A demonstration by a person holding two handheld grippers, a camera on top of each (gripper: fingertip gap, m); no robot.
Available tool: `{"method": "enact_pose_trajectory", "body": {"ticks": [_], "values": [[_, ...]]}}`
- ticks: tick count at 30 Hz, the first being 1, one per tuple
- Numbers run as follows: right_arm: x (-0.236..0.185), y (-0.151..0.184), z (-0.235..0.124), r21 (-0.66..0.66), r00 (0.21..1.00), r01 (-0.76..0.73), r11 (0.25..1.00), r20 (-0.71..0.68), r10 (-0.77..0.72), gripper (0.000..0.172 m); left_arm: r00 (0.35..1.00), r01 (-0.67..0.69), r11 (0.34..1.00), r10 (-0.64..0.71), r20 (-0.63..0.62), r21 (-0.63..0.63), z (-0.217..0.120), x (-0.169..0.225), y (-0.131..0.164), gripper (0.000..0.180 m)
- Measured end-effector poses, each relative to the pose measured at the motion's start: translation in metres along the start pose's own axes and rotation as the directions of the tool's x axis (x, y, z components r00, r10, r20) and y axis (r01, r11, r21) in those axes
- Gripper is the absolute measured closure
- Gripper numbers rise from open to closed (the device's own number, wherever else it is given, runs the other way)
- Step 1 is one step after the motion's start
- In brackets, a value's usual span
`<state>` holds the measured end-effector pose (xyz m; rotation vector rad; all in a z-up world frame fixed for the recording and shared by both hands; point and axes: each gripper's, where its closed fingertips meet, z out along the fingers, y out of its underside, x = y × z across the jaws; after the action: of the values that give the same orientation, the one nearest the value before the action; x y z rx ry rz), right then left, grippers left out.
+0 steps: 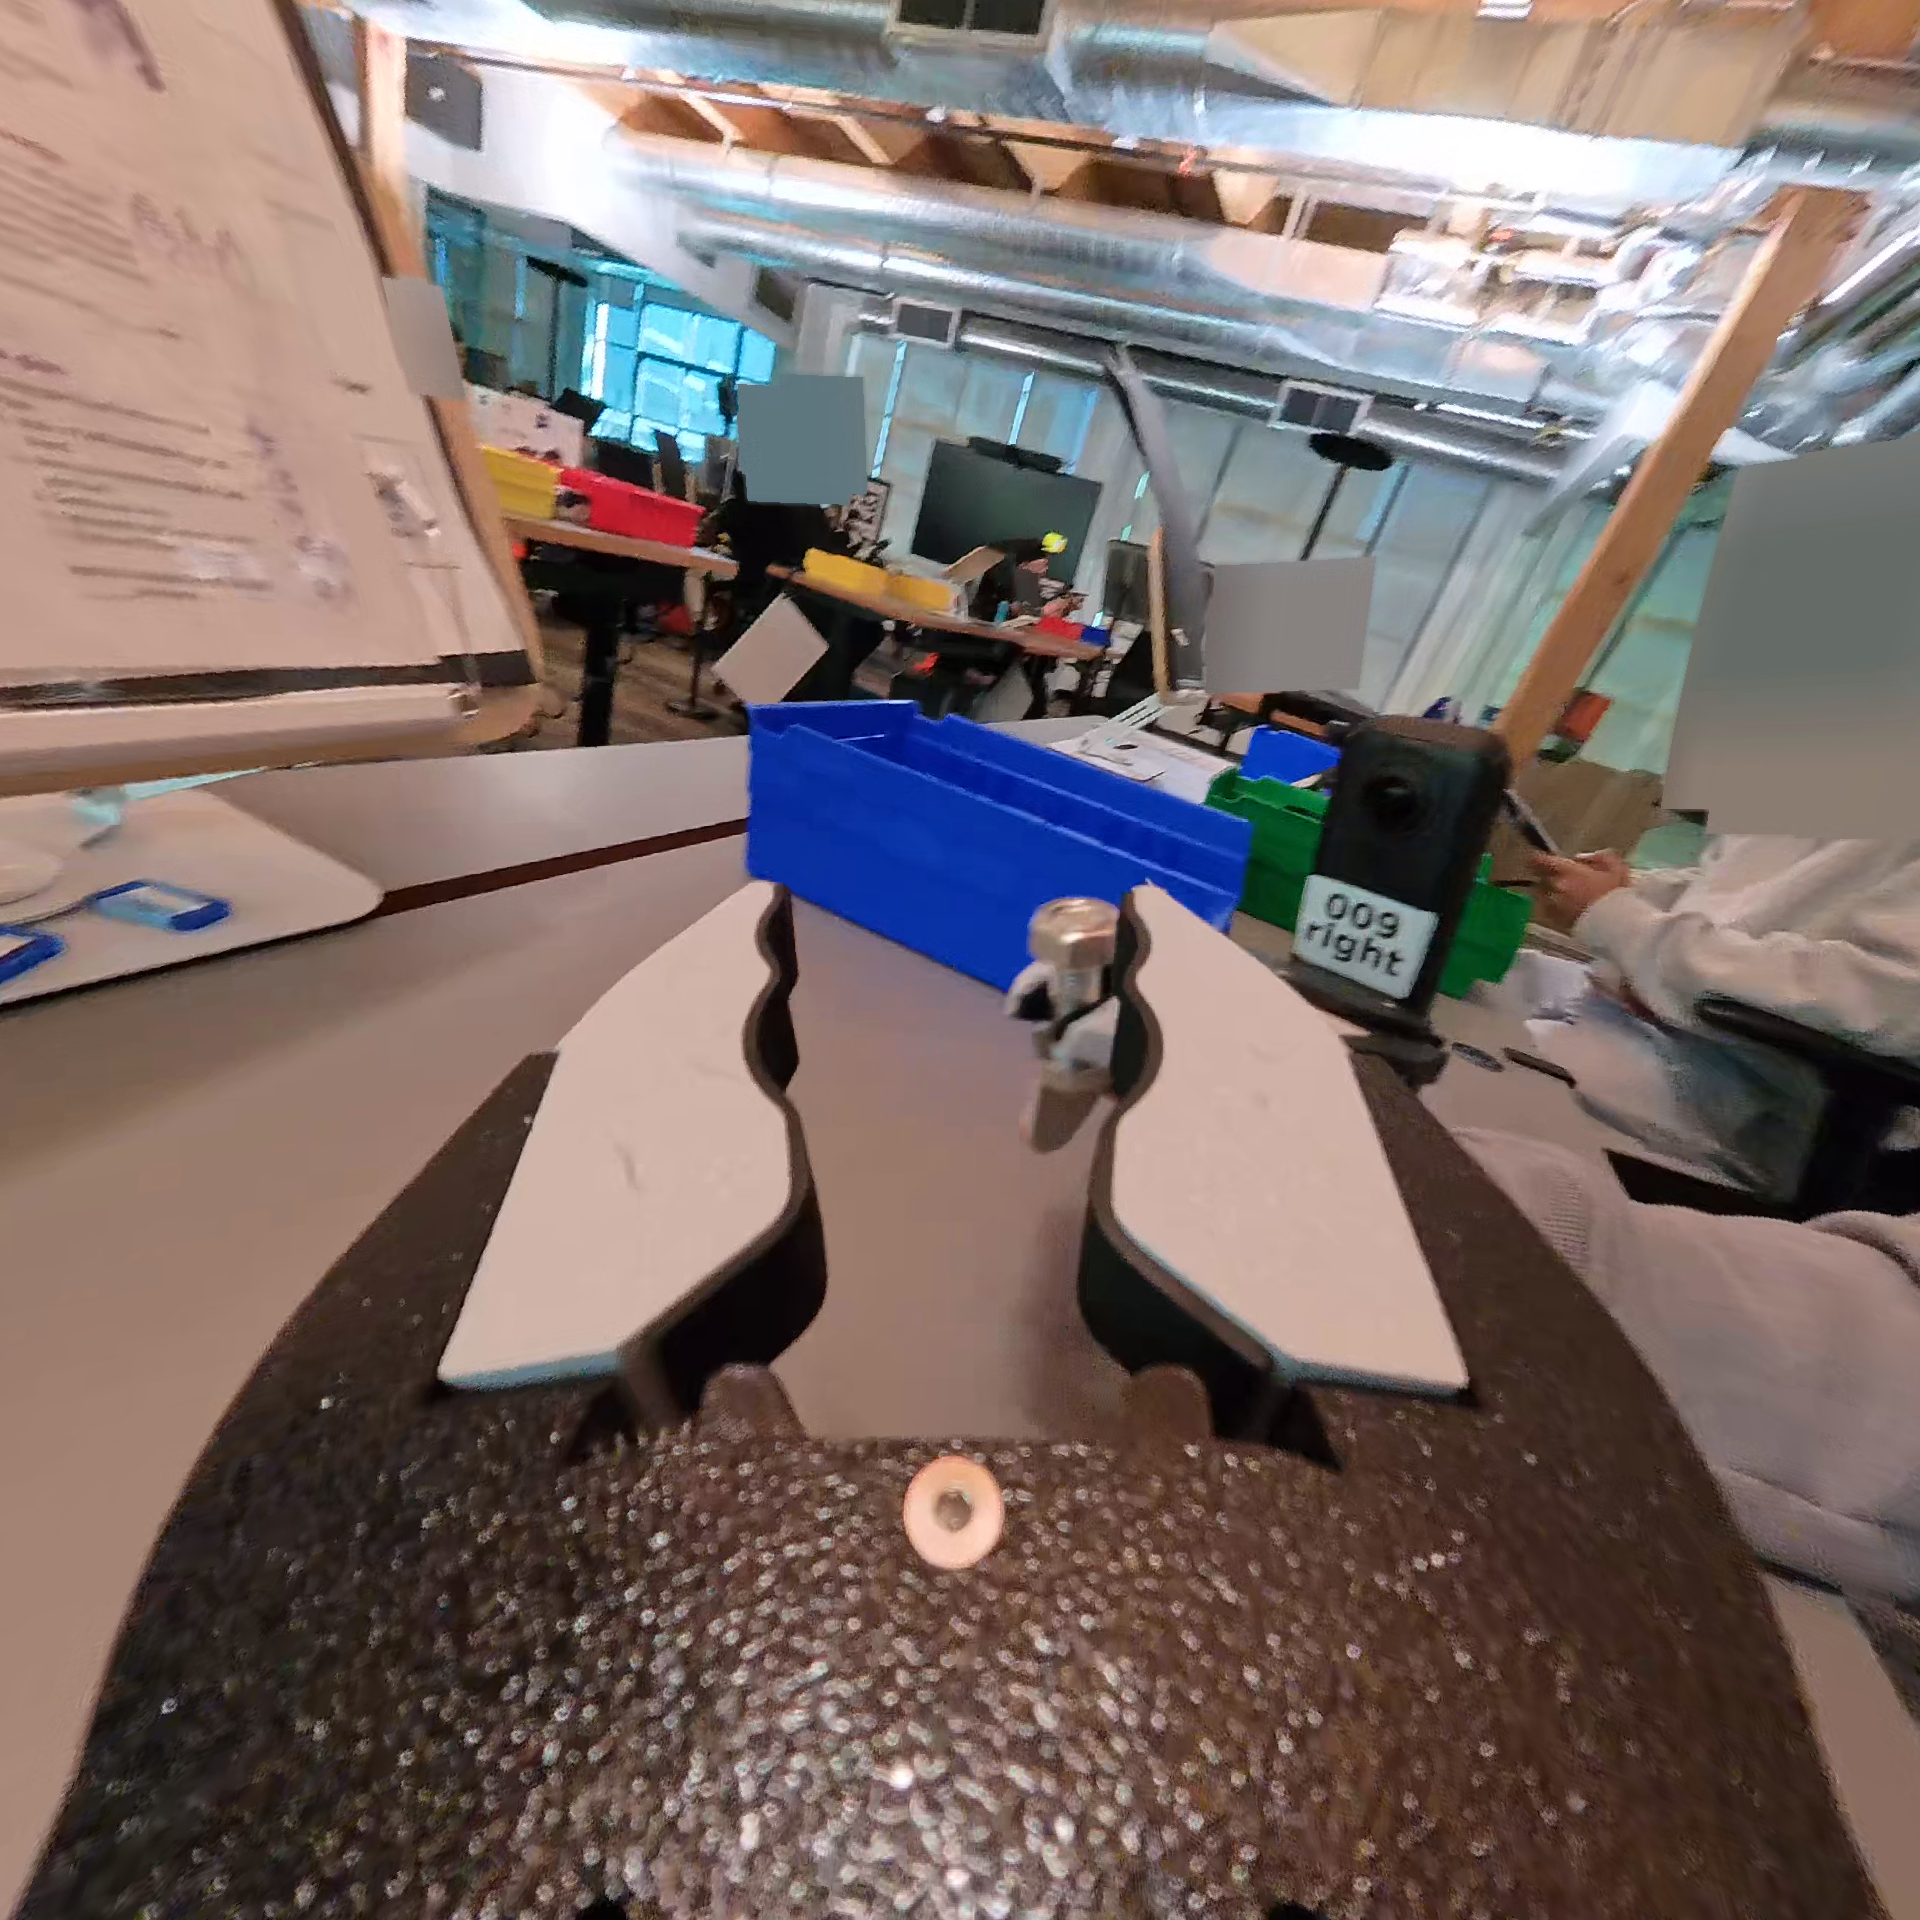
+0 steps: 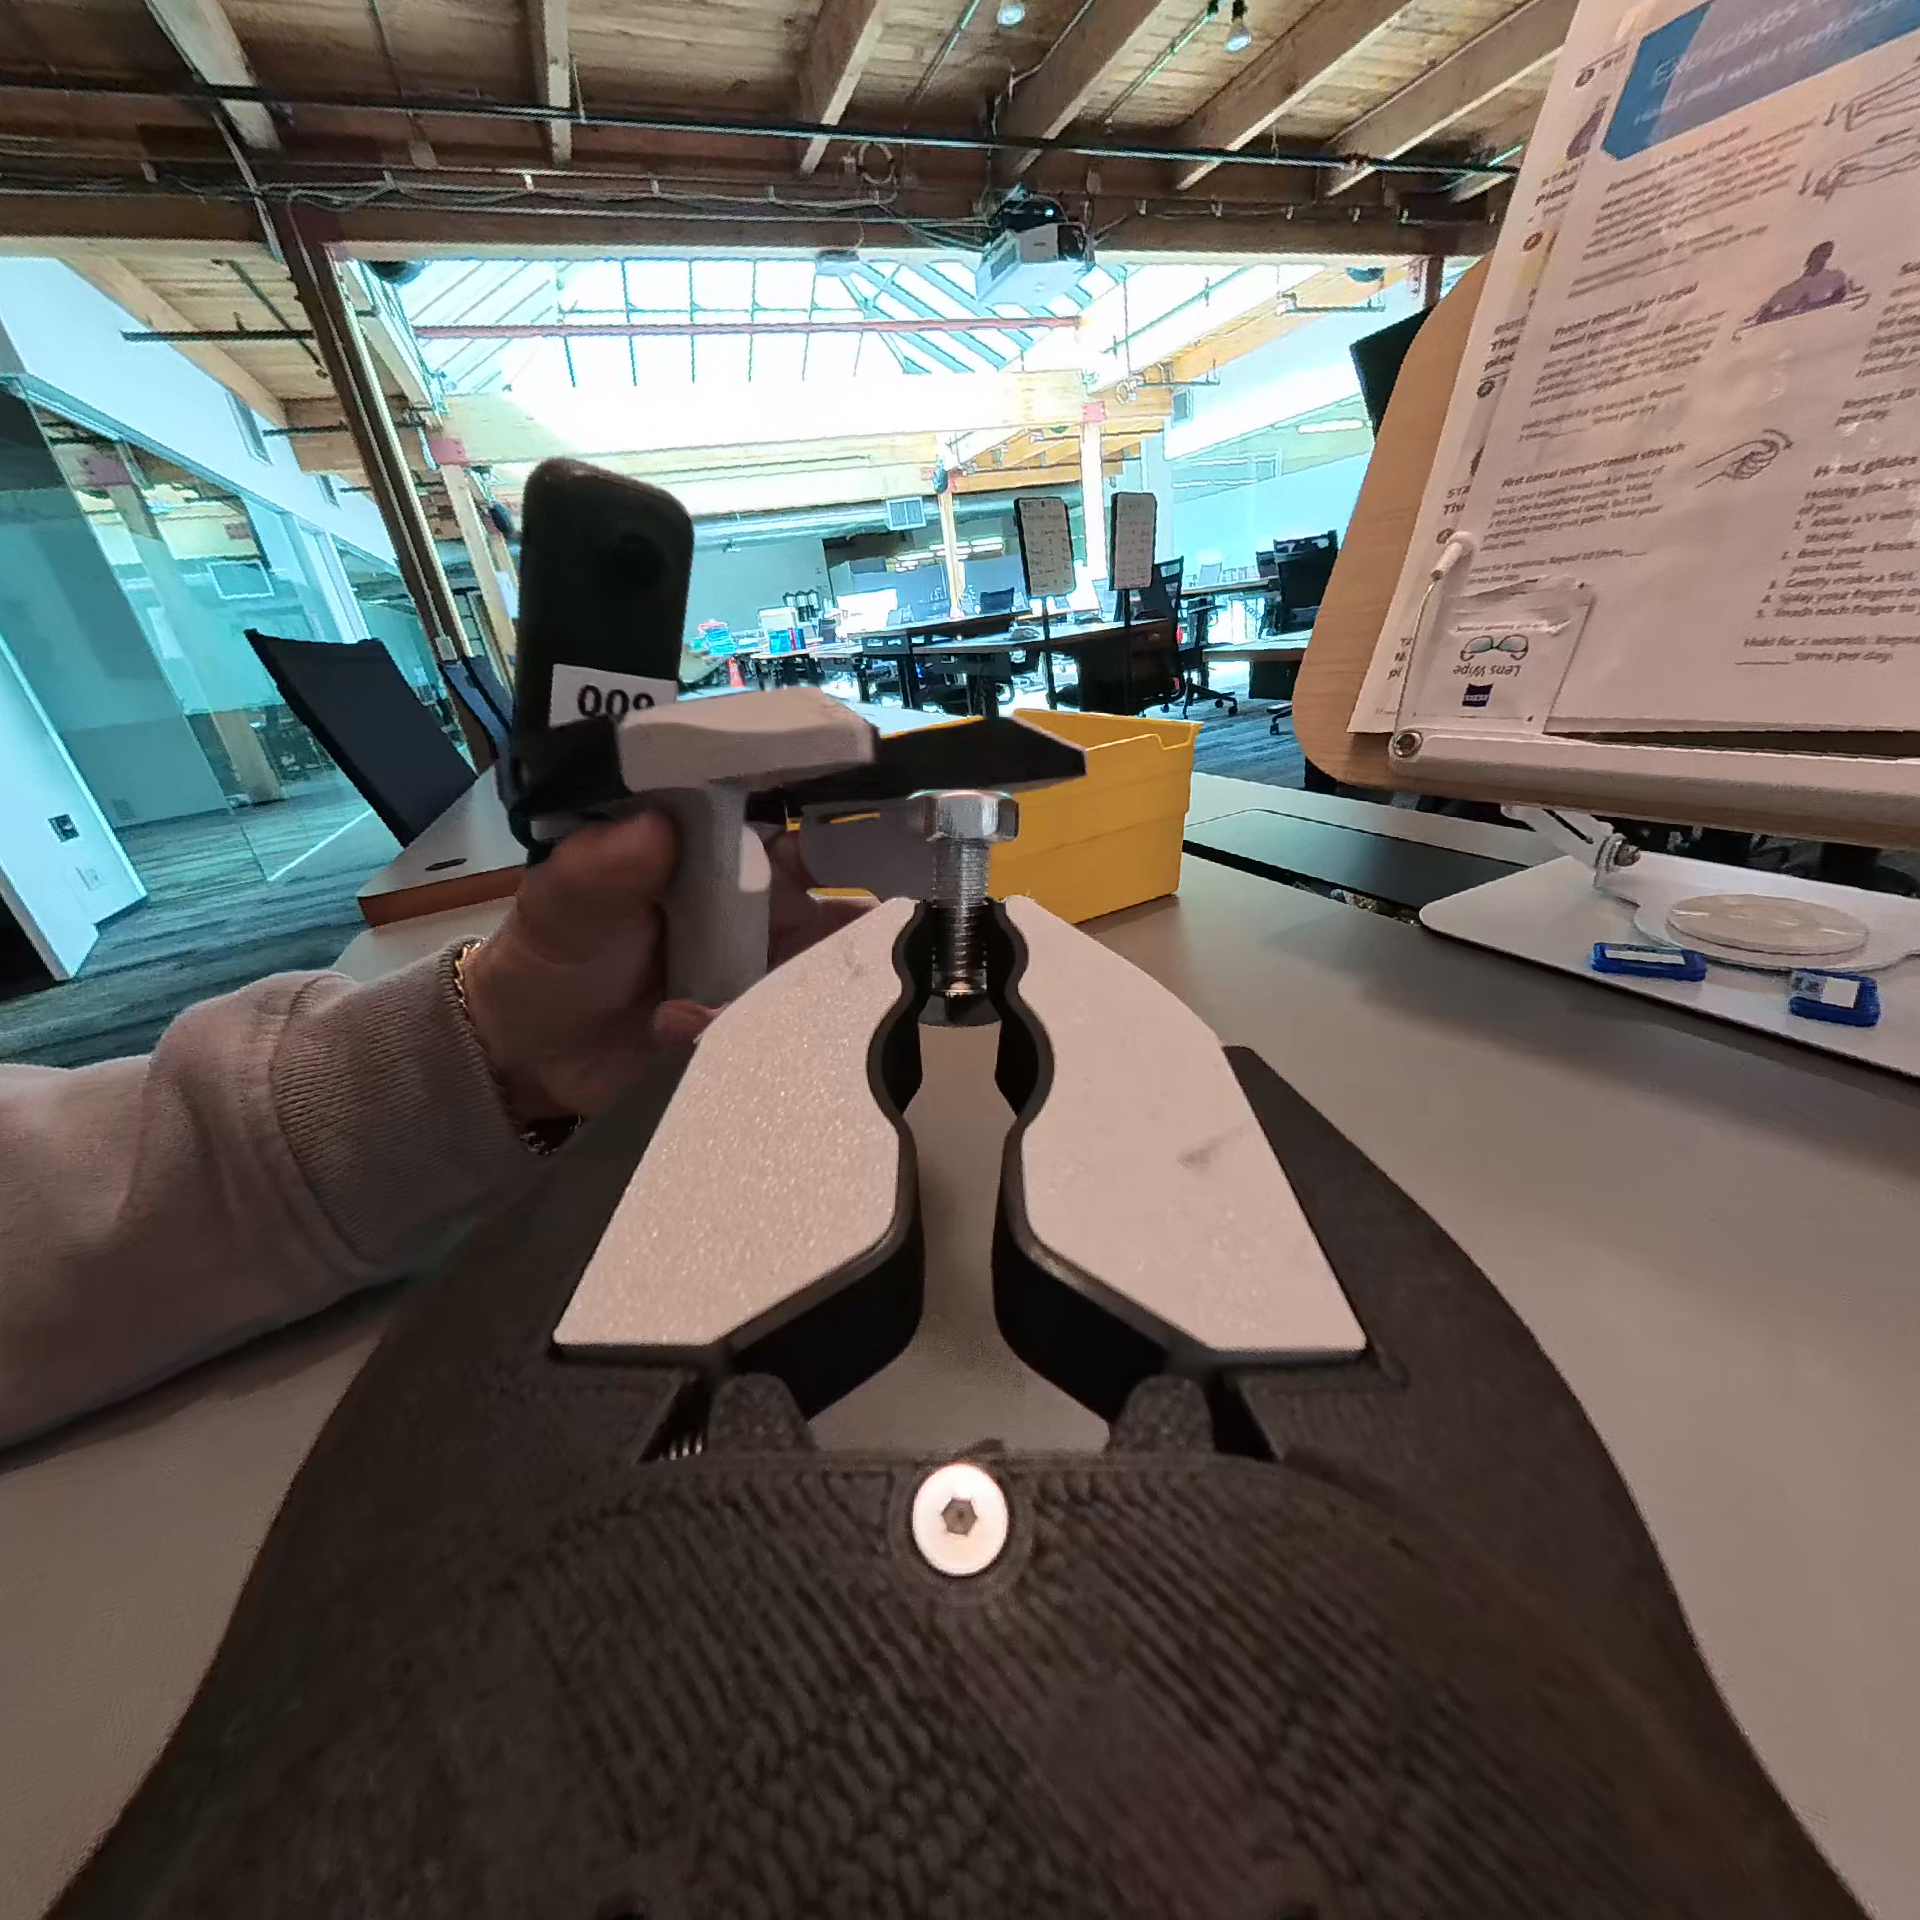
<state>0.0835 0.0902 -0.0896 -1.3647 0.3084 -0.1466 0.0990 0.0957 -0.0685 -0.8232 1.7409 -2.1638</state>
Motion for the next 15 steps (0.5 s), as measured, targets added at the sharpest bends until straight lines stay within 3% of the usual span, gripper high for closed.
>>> {"method": "enact_pose_trajectory", "body": {"ticks": [6,9,15], "values": [[0.001,-0.001,0.000,0.002,1.000,-0.005,1.000,-0.006,0.005,0.162,0.999,-0.013,0.999,0.015,0.045,-0.050,0.003,-0.009,0.011,0.117],[0.003,-0.004,-0.003,0.016,1.000,-0.006,1.000,-0.011,0.006,0.162,0.988,-0.018,0.999,0.025,0.153,-0.046,-0.007,-0.031,0.010,0.128],[0.001,0.001,0.000,-0.008,1.000,0.009,1.000,-0.012,-0.009,0.162,1.000,0.020,1.000,-0.020,0.012,-0.005,0.003,-0.001,0.002,0.118]]}}
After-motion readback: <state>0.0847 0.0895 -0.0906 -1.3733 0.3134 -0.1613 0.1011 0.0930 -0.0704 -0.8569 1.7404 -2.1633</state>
